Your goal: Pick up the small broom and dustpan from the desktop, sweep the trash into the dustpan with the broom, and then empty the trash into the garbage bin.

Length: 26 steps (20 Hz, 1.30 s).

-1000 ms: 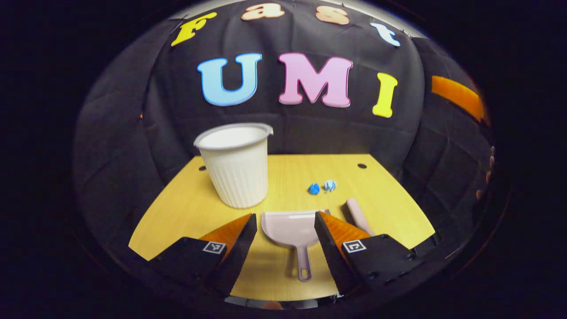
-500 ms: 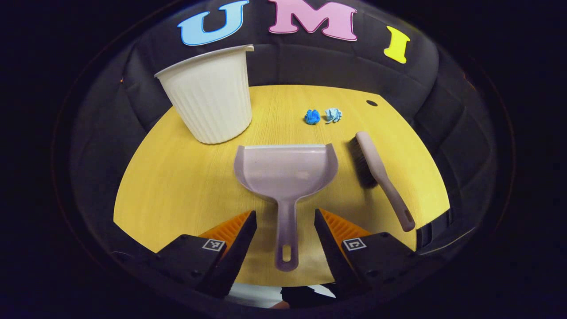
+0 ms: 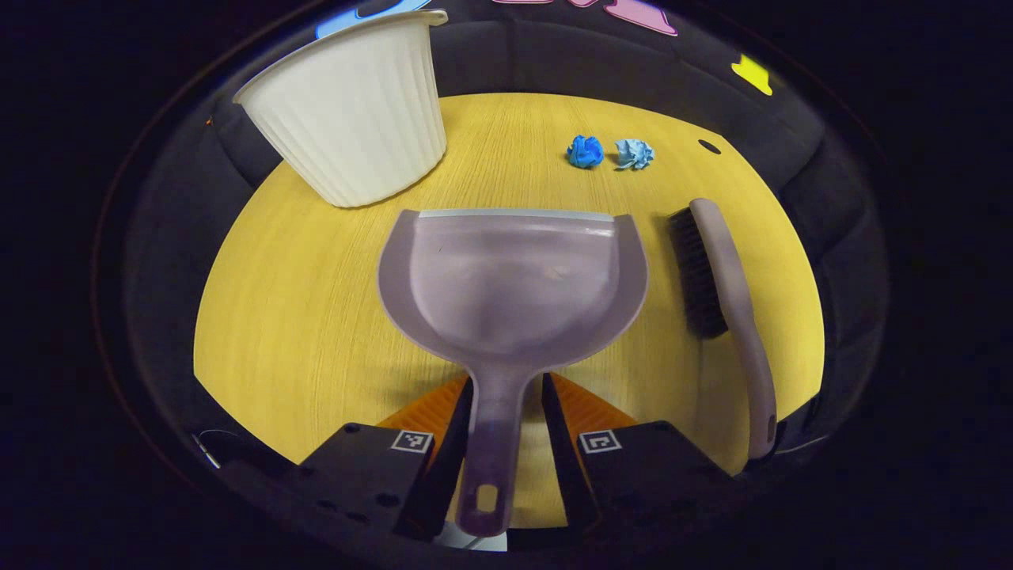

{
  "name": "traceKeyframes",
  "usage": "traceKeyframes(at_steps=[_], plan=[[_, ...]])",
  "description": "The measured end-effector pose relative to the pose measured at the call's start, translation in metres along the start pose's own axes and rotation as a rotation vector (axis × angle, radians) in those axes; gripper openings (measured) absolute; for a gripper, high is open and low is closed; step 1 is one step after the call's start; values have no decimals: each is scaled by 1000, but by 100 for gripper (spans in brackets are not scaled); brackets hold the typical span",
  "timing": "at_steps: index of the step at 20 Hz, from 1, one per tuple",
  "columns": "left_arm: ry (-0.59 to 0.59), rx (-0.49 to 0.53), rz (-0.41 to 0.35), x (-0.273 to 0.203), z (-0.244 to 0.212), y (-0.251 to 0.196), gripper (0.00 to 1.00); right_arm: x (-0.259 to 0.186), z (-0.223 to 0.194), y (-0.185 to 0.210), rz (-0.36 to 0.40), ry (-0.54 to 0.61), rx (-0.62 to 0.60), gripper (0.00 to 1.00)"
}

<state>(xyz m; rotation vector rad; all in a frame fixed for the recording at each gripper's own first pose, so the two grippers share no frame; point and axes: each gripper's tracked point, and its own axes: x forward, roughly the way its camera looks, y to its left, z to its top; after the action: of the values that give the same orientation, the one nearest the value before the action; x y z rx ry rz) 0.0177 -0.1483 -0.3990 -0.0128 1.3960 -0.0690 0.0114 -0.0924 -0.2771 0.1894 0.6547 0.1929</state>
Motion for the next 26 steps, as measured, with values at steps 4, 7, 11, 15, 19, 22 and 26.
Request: traceKeyframes(at_steps=[4, 7, 11, 15, 19, 22, 26], plan=[[69, 9, -41, 16, -2, -2, 40, 9, -41, -3, 16, 154, 17, 95], [94, 48, -43, 19, 1, -4, 32, 10, -66, 0, 7, 262, 46, 95], [119, 66, -43, 16, -1, -1, 31, 14, -93, 8, -25, 387, 46, 89], [97, 95, -72, 15, -3, 10, 29, 28, -147, 33, -31, 633, -7, 93], [56, 184, -116, 14, -10, 34, 31, 38, -196, 37, -41, 880, 0, 95], [30, 178, -143, 15, -12, 46, 30, 44, -218, 22, -120, 967, -45, 87], [8, 193, -168, 17, -12, 48, 31, 59, -237, 24, -212, 1087, 70, 92]])
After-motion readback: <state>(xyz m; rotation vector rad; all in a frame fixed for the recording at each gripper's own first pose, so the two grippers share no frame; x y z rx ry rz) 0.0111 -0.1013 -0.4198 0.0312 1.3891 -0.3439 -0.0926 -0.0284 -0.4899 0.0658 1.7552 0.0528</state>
